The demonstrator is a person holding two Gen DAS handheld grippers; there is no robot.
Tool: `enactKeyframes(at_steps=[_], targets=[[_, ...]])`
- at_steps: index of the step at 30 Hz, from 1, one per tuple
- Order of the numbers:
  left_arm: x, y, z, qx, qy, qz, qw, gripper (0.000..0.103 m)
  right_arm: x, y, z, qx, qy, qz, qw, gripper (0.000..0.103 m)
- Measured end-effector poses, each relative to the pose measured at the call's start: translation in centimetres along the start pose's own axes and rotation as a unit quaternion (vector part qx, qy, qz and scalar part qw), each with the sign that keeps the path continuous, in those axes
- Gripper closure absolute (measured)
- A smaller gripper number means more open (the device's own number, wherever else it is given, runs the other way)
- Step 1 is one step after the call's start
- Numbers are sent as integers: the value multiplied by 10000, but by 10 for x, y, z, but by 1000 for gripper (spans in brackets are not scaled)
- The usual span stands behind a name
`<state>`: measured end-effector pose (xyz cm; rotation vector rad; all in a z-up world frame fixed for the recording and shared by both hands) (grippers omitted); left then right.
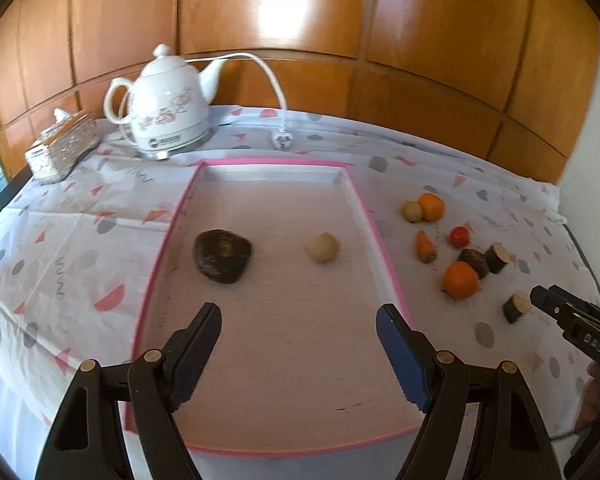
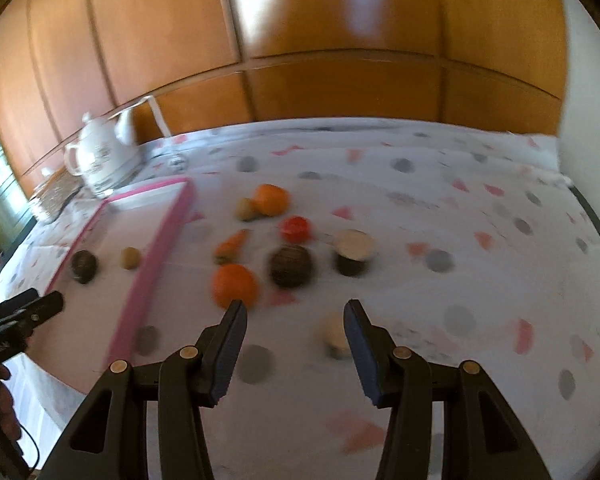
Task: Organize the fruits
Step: 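Grasp the light cut wood log slice with the left tool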
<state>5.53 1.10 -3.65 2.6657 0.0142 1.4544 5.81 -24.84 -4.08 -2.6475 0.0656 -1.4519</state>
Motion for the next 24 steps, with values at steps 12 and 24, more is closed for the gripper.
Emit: enactKeyframes(at_steps=[12, 24], targets=[[0, 105, 13, -1437, -307, 741, 9864, 31, -29, 90, -5, -1004, -400, 496, 9929, 63], [-26, 208, 46, -2223, -842, 1303, 9626, 42, -34, 117, -1, -1179, -383, 770, 9893, 63]])
Point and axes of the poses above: each gripper's, at about its wrist camera, not at the fingertips, and z roughly the way its jaws point, y to its right, x to its top, the point moved 4 cm from there along z, roughly the way its jaws point, and after that the axes turned 14 degrees about y, right-handed, at the moved point
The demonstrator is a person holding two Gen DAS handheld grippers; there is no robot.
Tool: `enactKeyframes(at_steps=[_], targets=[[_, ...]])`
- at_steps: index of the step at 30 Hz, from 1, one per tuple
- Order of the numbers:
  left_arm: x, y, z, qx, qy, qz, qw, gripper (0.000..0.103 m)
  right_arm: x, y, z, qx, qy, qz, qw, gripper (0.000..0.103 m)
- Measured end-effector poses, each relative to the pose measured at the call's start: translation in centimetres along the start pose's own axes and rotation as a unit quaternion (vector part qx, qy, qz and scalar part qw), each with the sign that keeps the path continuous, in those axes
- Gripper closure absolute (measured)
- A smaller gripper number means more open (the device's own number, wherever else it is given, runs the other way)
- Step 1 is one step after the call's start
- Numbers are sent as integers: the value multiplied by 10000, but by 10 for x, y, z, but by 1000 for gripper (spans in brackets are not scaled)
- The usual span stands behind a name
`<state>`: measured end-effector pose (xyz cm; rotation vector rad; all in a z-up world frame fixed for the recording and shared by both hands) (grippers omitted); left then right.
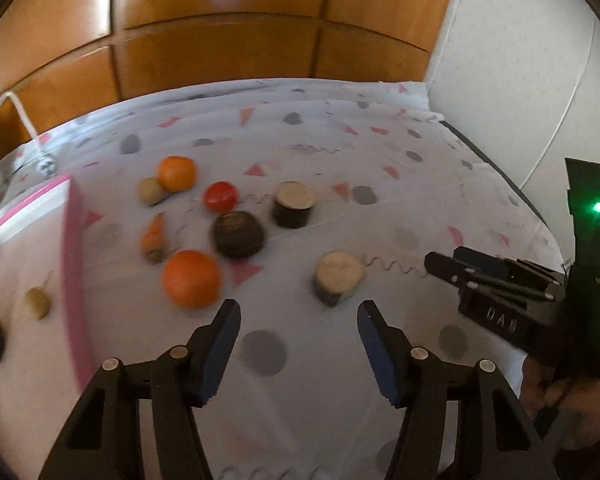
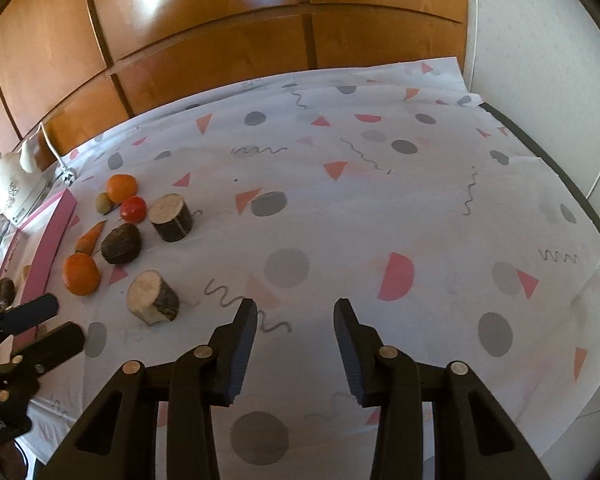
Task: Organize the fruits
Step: 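Grasp the light cut wood log slice with the left tool, then grasp the orange with the right tool while the left tool holds the wood slice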
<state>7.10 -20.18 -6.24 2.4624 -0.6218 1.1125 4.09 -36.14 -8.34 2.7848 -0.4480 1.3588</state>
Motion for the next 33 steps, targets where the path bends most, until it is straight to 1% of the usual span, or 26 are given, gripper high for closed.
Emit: enactKeyframes(at_steps=[5, 7, 10, 13, 14, 15, 16, 17, 18, 19, 20, 22, 24, 27, 30, 33], targets=[[2, 16, 24, -7, -133, 134, 9998, 41, -3, 5, 4, -62, -2, -17, 10000, 63], [1, 16, 34, 7, -220, 61, 9997, 42, -7, 8, 7, -87, -65, 7, 9999, 63], [1, 17, 43, 73, -262, -20, 9996, 46, -9, 9, 7, -72, -17, 18, 10000, 63], [-1, 18, 54, 121, -347, -63, 9993, 47, -11, 8, 8, -69, 19, -34, 10000, 62], [-2, 17, 57, 134, -342, -69, 9993, 51, -12, 9, 8, -64, 24, -21, 10000, 62], [-1, 17, 58, 177, -277, -26, 9995, 62, -12, 9, 8, -56, 35, 15, 10000, 61], [-1, 18, 57, 97, -239, -20, 9997, 69, -12, 9, 8, -40, 43, 48, 10000, 58], [-1, 18, 57, 40, -226, -30, 9997, 69, -13, 8, 8, -2, 55, 64, 10000, 53], [-1, 17, 55, 32, -198, -45, 9998, 69, -13, 6, 9, 53, 74, 44, 9999, 51], [-2, 15, 51, 37, -165, -60, 9998, 69, -14, 4, 9, 80, 93, 5, 9999, 46], [-4, 12, 46, 20, -117, -57, 9999, 69, -14, 2, 9, 113, 114, -45, 9999, 38], [-8, 7, 34, 48, -90, 5, 9999, 69, -16, -6, 10, 155, 123, -261, 9995, 33], [-14, 1, 19, 79, -2, 112, 9999, 69, -18, -10, 9, 42, 169, -459, 9988, 33], [-26, -10, -1, 166, 87, 293, 9994, 69, -19, -10, 8, 21, 255, -455, 9986, 33], [-39, -21, -11, 303, 81, 317, 9990, 69, -19, -11, 8, -52, 252, -509, 9984, 33], [-49, -30, -19, 391, 252, 329, 9984, 69, -17, -13, 8, -126, 174, -582, 9981, 33]])
Point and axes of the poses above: each gripper's, at about its wrist camera, not at the fingertips, and z roughly the way its jaws point, y to its right, x to its top, the point moved 4 cm from there along z, roughly the way its jaws point, and after that the axes turned 14 degrees about y, right-handed, at the moved point
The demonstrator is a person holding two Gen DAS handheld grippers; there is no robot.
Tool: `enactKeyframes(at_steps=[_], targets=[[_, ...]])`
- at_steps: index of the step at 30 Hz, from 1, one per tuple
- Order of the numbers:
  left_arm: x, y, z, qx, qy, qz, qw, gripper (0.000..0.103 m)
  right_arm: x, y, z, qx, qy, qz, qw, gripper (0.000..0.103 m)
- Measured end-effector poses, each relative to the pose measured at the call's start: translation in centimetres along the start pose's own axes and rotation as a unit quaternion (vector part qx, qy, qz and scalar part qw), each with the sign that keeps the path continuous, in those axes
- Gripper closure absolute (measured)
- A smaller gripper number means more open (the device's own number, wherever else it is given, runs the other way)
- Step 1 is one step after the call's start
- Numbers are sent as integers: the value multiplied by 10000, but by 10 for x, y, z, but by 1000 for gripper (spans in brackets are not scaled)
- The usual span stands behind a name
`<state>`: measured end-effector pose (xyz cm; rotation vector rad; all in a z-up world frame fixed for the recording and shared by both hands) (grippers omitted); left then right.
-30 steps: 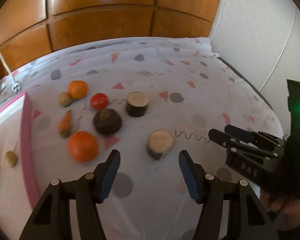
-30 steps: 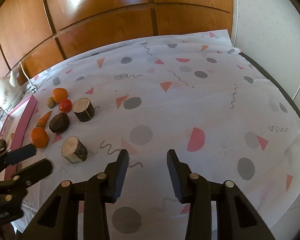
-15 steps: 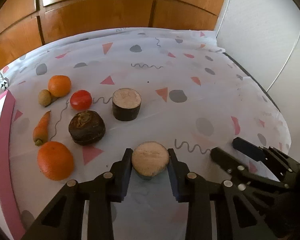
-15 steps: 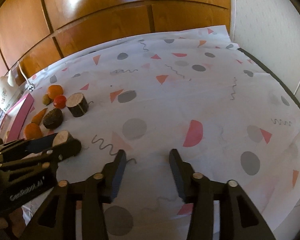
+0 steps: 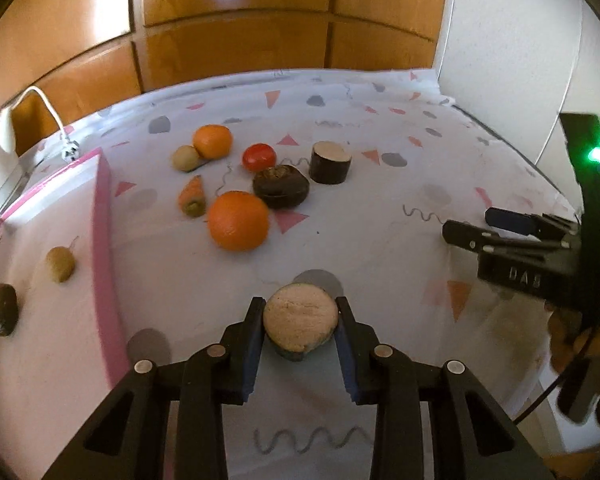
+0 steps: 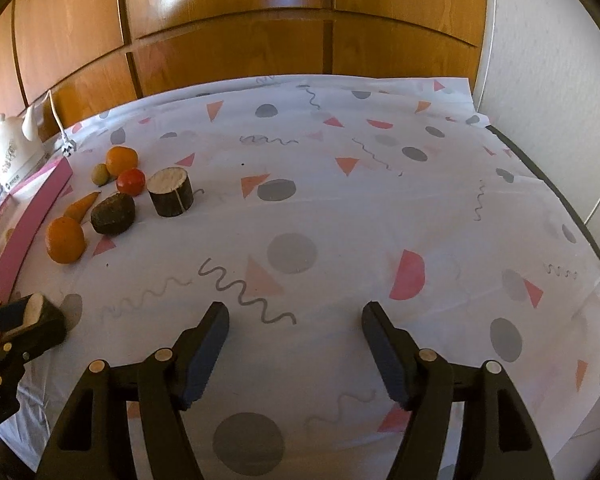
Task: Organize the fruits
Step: 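Grasp the orange with the right tool while the left tool holds the wood slice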
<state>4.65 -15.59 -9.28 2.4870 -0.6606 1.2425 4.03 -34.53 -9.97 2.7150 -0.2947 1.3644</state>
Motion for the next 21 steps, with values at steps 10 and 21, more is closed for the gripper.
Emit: enactKeyframes(at_steps=[10, 21], targets=[[-9, -1, -6, -8, 285, 155, 9995, 69, 38, -63, -12, 1754, -208, -97, 9842, 59], [-10, 0, -6, -32, 322, 165, 9993, 69, 47, -160, 36, 2761, -690, -1028, 9531, 53]])
Point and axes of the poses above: each gripper's, at about its wrist camera, not at the fingertips, and z roughly the way its jaws point, y to its right, x to its top, the point moved 4 cm from there along z, roughly the way its jaws point, and after that the axes turned 14 degrees about y, right-handed, at the moved point
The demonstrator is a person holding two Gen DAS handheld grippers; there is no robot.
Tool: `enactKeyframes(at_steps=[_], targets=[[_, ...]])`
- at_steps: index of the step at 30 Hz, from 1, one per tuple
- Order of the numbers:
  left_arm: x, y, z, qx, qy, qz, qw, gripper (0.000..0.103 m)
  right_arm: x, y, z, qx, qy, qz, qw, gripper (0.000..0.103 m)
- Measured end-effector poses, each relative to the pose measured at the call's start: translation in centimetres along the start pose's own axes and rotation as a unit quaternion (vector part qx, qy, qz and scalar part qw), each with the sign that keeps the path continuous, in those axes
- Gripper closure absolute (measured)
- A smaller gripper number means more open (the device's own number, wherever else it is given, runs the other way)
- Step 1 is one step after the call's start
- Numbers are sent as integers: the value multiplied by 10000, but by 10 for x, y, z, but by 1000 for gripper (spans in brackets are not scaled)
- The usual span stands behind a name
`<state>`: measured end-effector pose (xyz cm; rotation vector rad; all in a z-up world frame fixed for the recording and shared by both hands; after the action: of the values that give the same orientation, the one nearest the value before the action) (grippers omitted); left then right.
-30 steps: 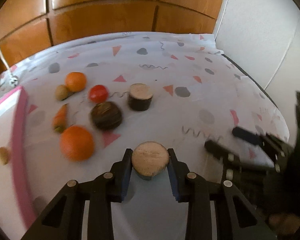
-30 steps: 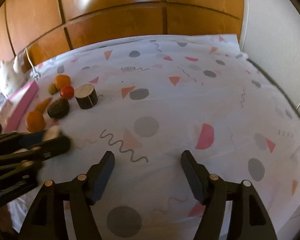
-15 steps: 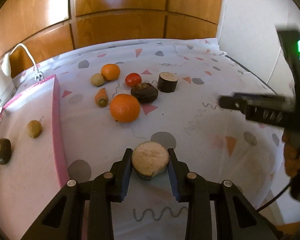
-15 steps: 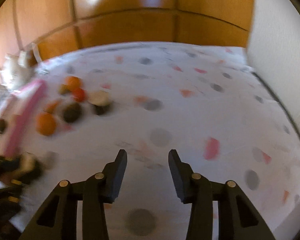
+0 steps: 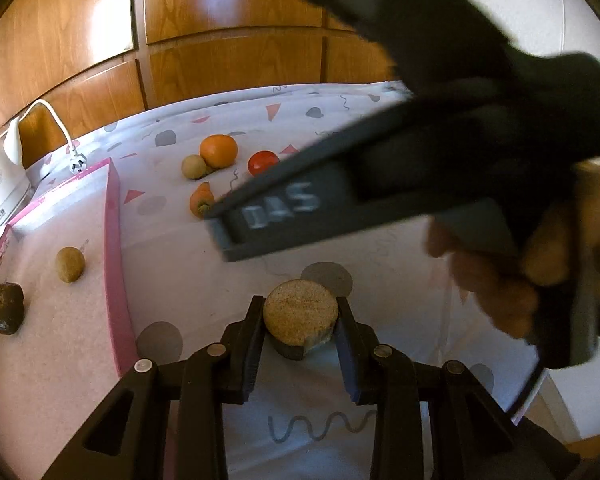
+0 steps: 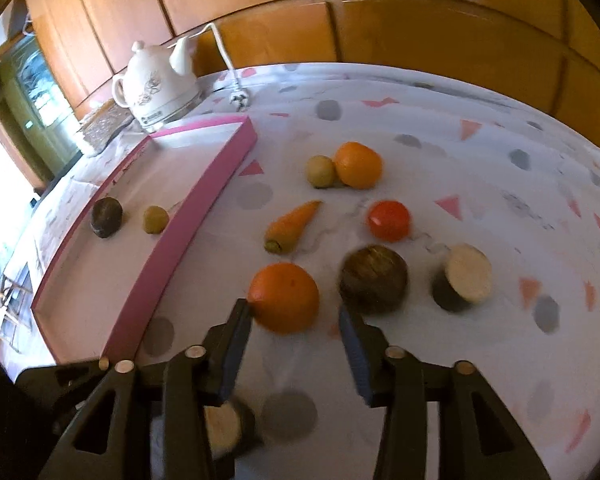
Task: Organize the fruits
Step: 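Grasp the orange with the right tool while the left tool holds the wood slice, then lower the wood slice into the pink tray with the left tool and release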
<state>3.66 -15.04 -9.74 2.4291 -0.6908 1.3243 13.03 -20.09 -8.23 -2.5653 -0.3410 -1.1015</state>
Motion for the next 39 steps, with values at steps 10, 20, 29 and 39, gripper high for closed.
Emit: enactKeyframes(at_steps=[10, 20, 29, 39], targets=[[-1, -1, -1, 14, -6, -17, 10000, 69, -3, 2, 9, -43, -76, 22, 10000, 65], [6, -6, 0, 23, -109, -162, 9998, 69, -46, 42, -52, -718, 148, 523, 9959, 65], [16, -15, -2, 126, -191, -499, 9985, 70, -63, 54, -70, -1331, 523, 621, 9878, 65], [39, -40, -30, 475, 17, -909, 9947, 70, -68, 52, -72, -1443, 590, 546, 9863, 65]])
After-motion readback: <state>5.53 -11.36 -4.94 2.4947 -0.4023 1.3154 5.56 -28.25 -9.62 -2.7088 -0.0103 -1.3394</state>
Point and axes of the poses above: each gripper's, at about its wrist camera, not at the fingertips, and z roughly the way its jaws point, y to its right, x to its top, the point moved 4 cm from there along z, roughly the way its jaws point, and after that the axes turned 14 degrees about y, right-handed, at the moved point
